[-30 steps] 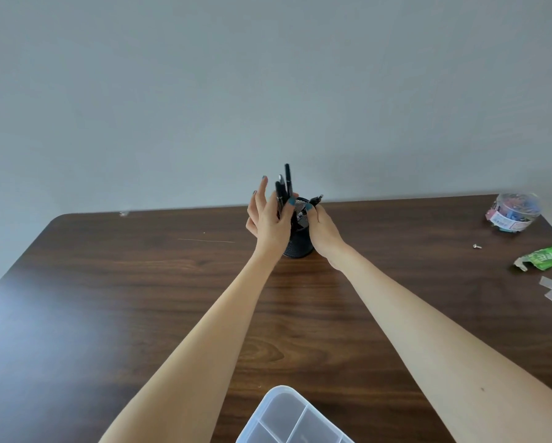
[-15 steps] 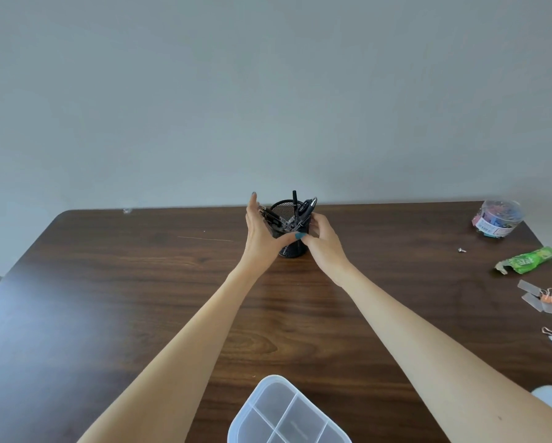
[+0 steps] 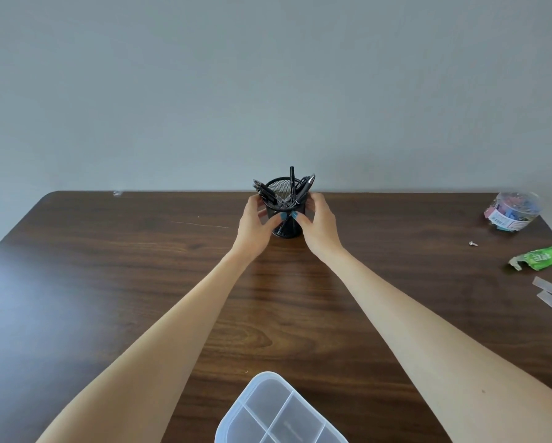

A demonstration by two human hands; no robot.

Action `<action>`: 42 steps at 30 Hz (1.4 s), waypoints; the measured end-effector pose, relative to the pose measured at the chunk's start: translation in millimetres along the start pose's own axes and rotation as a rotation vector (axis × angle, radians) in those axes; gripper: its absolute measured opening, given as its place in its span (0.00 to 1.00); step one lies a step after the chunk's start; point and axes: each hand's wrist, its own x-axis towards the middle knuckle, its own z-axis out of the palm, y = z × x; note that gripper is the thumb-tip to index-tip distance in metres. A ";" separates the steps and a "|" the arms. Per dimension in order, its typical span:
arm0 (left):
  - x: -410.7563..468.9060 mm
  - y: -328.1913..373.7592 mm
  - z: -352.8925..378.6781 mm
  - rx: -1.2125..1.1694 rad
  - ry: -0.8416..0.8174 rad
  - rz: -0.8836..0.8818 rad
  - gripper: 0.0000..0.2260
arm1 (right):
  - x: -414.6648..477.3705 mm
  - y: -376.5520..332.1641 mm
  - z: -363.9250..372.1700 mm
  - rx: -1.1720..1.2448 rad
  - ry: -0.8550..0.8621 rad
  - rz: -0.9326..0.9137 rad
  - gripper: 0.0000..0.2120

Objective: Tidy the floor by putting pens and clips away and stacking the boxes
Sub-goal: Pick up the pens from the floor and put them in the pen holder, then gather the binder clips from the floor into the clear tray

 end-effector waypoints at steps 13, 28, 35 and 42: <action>-63.9 -15.4 -46.1 0.111 -0.032 -0.068 0.19 | -66.9 -2.7 26.9 -0.225 0.101 0.144 0.18; -296.3 -13.6 -238.1 0.210 -0.093 -0.076 0.10 | -312.2 -136.6 132.4 -0.351 -0.075 -0.008 0.07; -427.6 -61.4 -306.1 0.222 -0.080 -0.164 0.10 | -448.1 -142.4 173.1 -0.370 -0.125 0.047 0.06; -541.6 -116.1 -310.5 0.216 -0.079 -0.288 0.10 | -548.6 -111.7 189.7 -0.431 -0.290 0.128 0.05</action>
